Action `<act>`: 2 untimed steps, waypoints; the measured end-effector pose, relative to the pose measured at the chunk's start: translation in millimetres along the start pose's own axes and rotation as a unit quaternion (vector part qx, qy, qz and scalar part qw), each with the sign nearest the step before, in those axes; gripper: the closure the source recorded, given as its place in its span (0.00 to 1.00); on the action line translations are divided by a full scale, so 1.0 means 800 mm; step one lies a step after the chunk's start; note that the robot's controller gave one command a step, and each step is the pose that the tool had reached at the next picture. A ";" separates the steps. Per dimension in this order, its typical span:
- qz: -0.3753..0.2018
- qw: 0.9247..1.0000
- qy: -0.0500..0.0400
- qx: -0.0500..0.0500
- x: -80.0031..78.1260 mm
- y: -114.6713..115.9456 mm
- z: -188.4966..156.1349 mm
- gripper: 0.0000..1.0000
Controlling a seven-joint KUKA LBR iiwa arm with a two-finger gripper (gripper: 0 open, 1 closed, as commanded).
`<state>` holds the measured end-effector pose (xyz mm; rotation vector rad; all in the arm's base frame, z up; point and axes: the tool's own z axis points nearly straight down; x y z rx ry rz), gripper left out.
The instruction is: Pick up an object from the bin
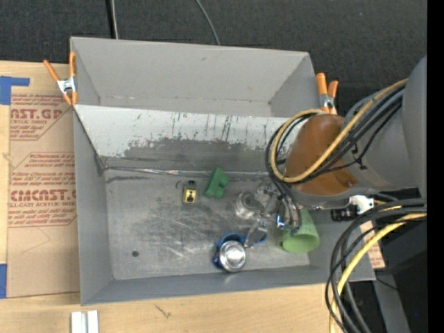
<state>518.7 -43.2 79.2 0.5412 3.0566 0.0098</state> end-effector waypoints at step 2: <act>-0.011 1.000 0.013 0.005 -0.028 -0.002 -0.177 1.00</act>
Offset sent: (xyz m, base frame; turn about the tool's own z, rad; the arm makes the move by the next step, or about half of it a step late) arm 0.0000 0.0000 0.0000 0.0000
